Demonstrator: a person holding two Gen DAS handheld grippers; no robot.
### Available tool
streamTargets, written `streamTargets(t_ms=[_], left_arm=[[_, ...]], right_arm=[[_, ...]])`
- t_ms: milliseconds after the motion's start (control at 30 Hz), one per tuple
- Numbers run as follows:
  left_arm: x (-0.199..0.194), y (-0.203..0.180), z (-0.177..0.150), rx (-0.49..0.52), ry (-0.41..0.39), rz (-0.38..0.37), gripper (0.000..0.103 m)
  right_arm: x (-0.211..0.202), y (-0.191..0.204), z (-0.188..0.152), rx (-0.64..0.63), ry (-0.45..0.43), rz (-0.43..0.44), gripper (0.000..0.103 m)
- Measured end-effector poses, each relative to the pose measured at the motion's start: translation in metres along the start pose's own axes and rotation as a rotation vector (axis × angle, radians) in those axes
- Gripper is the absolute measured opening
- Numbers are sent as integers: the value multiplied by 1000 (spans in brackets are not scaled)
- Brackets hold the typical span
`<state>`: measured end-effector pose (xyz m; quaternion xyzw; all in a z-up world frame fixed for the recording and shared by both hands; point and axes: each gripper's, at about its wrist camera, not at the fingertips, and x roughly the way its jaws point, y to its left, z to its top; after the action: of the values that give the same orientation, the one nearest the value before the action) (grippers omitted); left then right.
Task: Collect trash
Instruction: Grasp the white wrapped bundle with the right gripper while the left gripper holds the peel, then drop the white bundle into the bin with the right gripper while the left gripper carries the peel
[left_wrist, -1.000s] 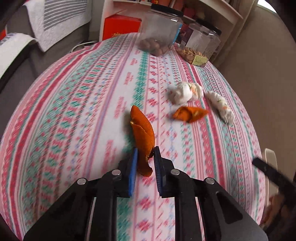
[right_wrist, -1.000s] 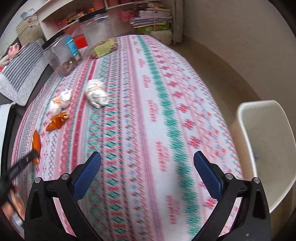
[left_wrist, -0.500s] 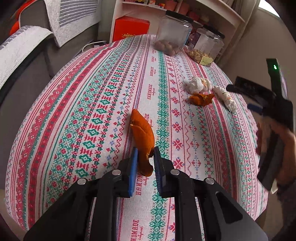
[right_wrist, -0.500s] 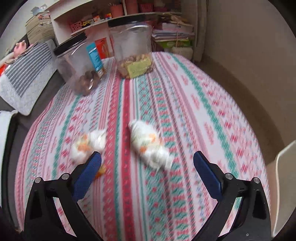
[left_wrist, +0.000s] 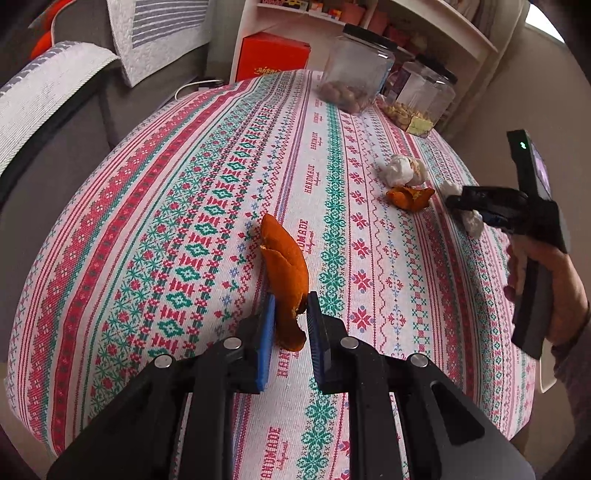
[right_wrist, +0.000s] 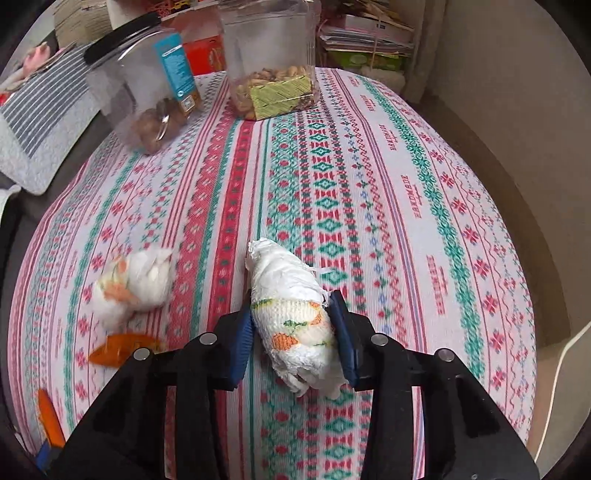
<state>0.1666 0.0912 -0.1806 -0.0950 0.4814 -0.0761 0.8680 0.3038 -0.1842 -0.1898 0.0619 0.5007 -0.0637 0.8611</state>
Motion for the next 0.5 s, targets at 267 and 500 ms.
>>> streamTargets(t_ms=[267,500], left_arm=[[-11,-4,-12,-23,3,8,18],[-28,-24,-21,8,-16,9,18]], right_arm=[[-50,-22,-68,60,-34,64,37],[-98,-57,-108,142,-92,96,37]])
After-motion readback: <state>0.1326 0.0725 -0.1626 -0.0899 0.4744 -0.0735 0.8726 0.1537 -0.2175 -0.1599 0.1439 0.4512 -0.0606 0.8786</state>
